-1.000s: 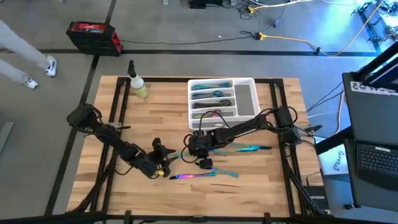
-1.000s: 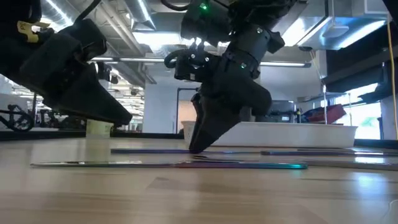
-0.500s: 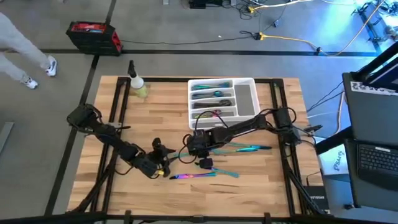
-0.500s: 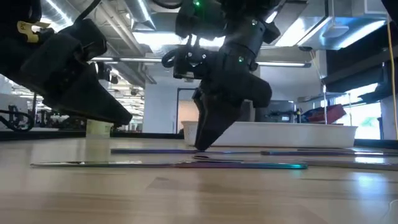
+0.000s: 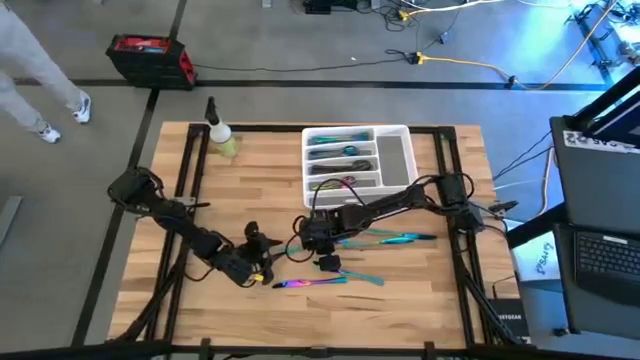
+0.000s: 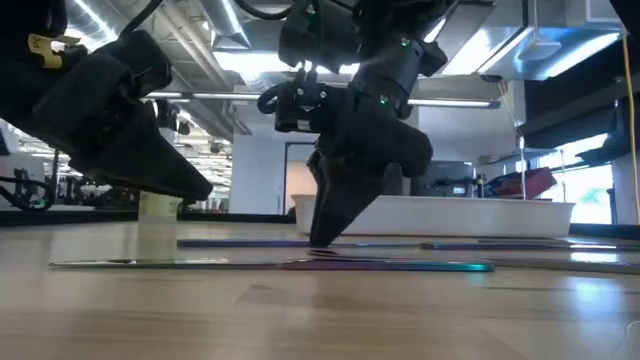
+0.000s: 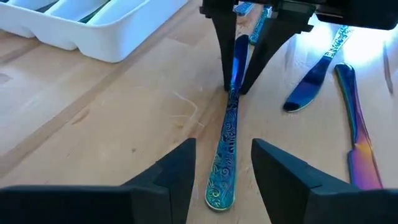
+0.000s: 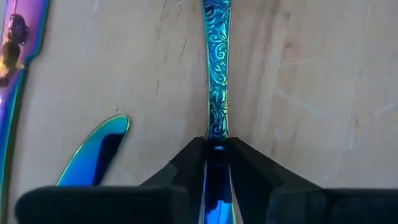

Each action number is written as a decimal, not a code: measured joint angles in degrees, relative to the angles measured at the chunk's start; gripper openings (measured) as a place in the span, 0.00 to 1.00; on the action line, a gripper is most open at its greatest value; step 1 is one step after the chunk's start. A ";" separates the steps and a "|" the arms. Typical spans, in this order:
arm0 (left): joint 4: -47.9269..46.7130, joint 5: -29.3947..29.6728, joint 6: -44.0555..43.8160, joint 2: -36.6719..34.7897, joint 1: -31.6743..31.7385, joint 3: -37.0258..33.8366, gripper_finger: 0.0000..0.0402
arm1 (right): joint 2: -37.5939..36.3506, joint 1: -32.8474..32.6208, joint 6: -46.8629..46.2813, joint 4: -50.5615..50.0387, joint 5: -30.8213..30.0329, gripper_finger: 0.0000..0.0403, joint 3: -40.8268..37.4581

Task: Sort silverware
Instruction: Put the blue knife on the white silverware tray

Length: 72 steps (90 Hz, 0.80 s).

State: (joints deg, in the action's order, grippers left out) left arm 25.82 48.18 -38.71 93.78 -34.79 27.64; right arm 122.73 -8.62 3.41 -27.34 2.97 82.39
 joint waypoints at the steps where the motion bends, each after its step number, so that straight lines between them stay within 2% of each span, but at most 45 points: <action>1: 0.00 0.00 0.03 0.00 0.00 0.00 0.36 | 0.01 0.00 -0.01 -0.01 -0.01 0.13 0.00; 15: 0.00 0.01 0.05 0.00 0.00 0.00 0.36 | 0.05 0.00 -0.05 -1.18 -0.30 0.03 0.52; 24: 0.01 0.02 0.10 0.00 0.00 0.00 0.36 | 0.16 -0.02 -0.10 -2.74 -0.56 0.01 1.79; 50: 0.03 -0.06 -0.19 0.00 0.00 0.00 0.36 | 0.66 0.02 1.31 -8.40 -2.40 0.00 8.54; 72: 0.07 -0.26 -0.27 0.02 0.00 0.00 0.36 | 0.56 0.02 1.58 -9.80 0.21 0.07 9.35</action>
State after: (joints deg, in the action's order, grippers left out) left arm 25.89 47.92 -38.98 93.80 -34.79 27.64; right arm 123.28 -8.60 4.99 -37.14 3.18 91.74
